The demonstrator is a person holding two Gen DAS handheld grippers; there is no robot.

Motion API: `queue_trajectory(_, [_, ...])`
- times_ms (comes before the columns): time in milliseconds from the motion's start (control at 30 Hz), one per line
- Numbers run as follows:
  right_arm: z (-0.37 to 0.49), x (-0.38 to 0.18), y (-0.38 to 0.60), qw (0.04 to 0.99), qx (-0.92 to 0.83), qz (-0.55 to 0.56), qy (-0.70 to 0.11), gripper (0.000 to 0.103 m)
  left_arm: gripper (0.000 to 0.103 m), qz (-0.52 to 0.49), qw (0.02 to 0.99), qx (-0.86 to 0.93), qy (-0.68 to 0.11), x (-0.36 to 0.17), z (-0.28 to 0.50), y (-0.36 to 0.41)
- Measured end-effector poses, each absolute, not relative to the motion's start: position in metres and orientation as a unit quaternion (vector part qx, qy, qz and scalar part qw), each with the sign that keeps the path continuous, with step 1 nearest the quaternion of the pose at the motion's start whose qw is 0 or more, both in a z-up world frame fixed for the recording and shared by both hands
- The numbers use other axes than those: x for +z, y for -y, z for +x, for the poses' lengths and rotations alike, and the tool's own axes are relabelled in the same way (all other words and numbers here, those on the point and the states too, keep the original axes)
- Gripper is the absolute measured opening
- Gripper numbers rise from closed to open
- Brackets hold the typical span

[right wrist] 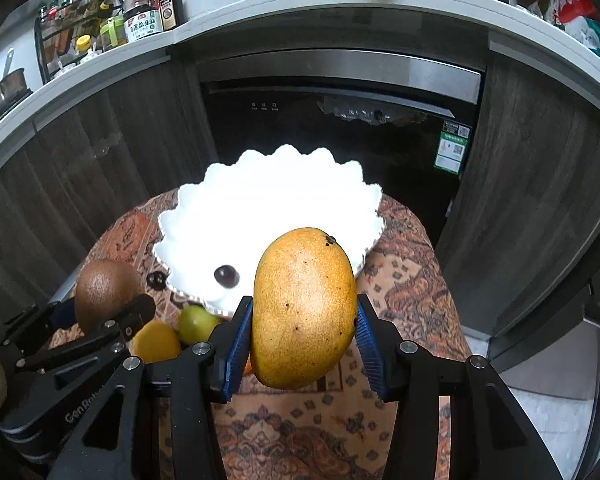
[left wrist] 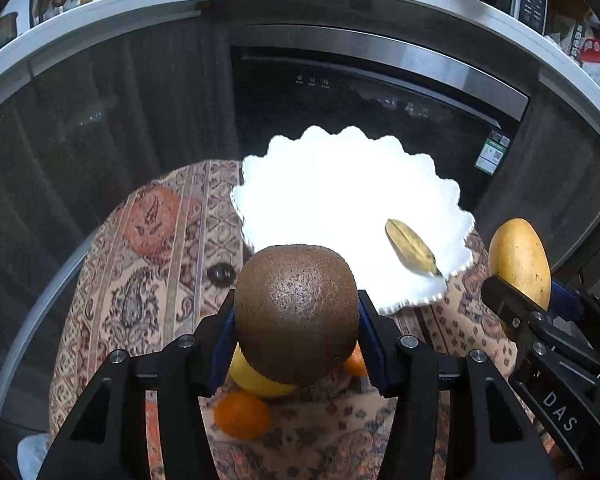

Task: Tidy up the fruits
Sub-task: 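Lift the kiwi and mango and carry both over the white bowl, then open both tools to drop the kiwi and mango into the bowl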

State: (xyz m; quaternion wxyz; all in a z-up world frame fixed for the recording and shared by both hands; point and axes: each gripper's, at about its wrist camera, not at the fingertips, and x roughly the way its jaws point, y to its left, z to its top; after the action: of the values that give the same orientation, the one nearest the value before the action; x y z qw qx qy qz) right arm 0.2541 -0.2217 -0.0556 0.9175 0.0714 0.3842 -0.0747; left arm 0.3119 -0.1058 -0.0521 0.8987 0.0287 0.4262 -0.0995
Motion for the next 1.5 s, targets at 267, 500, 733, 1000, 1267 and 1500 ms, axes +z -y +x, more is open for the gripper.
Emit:
queue_trajectory(267, [0.288, -0.059, 0.234, 0.916, -0.082, 0.075, -0.386, 0.049, 0.054, 0.032, 0.899, -0.102, -0.424, -0.051, 0.352, 0.113])
queue_trajectory(500, [0.317, -0.069, 0.247, 0.911, -0.089, 0.078, -0.396, 0.049, 0.054, 0.035, 0.895, -0.104, -0.433, -0.063, 0.385, 0.124])
queue_trajectory(733, [0.343, -0.083, 0.259, 0.905, -0.097, 0.081, -0.407, 0.049, 0.054, 0.029, 0.889, -0.103, -0.446, -0.079, 0.409, 0.129])
queue_trajectory(1000, [0.363, -0.094, 0.265, 0.9, -0.101, 0.082, -0.415, 0.049, 0.054, 0.03, 0.883, -0.101, -0.457, -0.091, 0.428, 0.133])
queue_trajectory(1267, [0.363, -0.086, 0.262, 0.906, -0.11, 0.063, -0.403, 0.063, 0.076, 0.043, 0.893, -0.091, -0.438, -0.083, 0.424, 0.134])
queue_trajectory(1500, [0.351, -0.062, 0.264, 0.911, -0.132, 0.068, -0.384, 0.078, 0.096, 0.052, 0.912, -0.071, -0.4, -0.046, 0.41, 0.123])
